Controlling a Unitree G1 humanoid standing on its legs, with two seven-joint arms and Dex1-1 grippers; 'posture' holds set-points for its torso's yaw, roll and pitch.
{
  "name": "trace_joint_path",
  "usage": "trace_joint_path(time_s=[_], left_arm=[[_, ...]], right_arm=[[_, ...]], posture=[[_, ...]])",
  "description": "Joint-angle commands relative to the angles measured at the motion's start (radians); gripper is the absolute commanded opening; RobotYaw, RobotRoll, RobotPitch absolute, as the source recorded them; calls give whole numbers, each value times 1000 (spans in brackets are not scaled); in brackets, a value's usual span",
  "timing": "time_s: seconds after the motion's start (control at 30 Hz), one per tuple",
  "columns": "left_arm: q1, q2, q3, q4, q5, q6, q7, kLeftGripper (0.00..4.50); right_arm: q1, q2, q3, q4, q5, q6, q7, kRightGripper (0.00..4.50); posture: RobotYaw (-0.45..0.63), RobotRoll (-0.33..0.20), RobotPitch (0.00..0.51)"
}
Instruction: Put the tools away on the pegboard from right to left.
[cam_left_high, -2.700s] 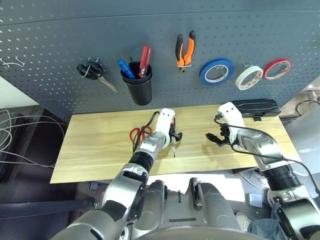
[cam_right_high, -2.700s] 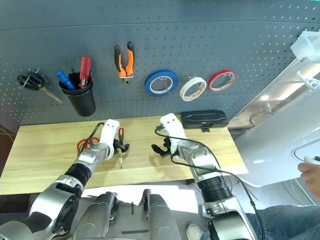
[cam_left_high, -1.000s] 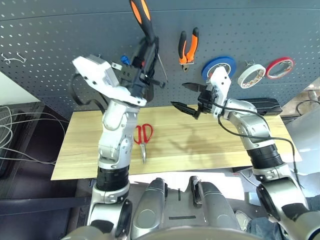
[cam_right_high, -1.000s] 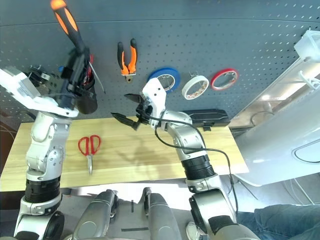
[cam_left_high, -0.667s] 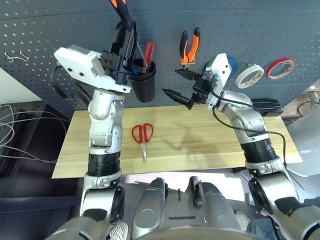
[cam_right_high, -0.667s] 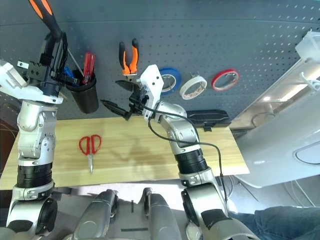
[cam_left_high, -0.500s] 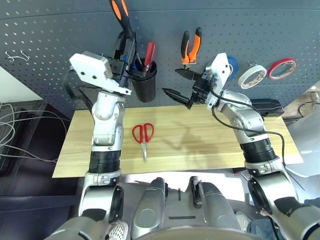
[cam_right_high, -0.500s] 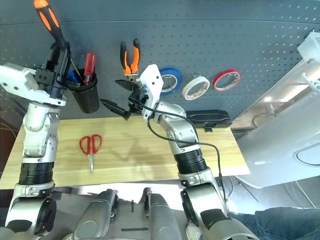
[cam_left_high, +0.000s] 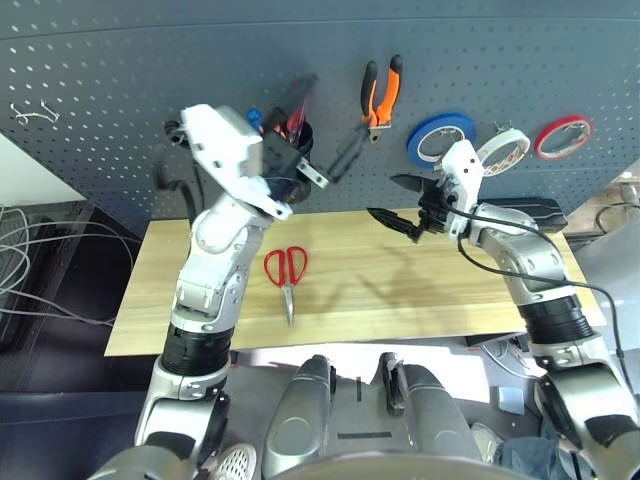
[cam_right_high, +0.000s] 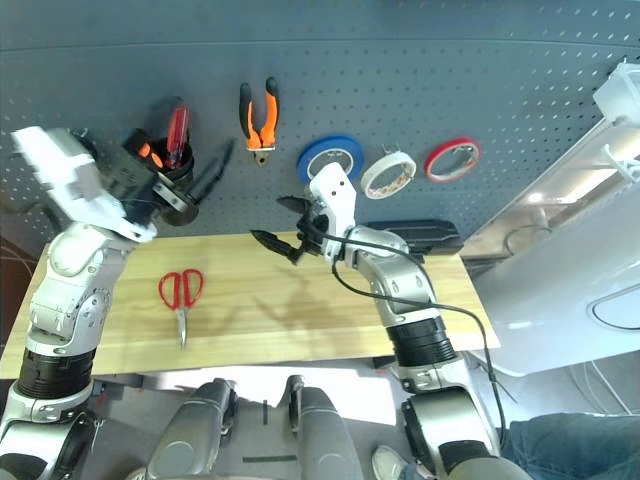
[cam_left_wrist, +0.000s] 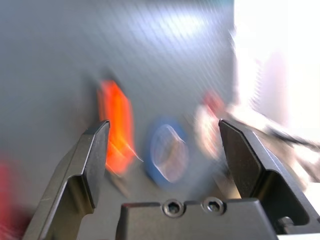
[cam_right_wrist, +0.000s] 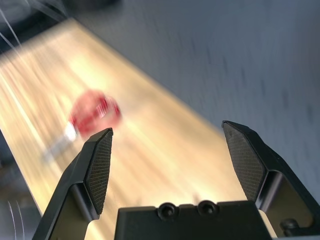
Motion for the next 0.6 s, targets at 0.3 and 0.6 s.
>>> trace_joint_path(time_s=[0.3, 0.6], left_arm=[[152, -15, -24, 345, 174, 269, 202, 4469], [134, -95, 186, 596, 256, 244, 445, 4469]], right_arm=[[-24, 82, 10, 21, -18, 140, -107, 4500], [-11, 122, 37, 12, -26, 140, -117, 4500]], posture=[[81, 0, 214], [91, 0, 224]])
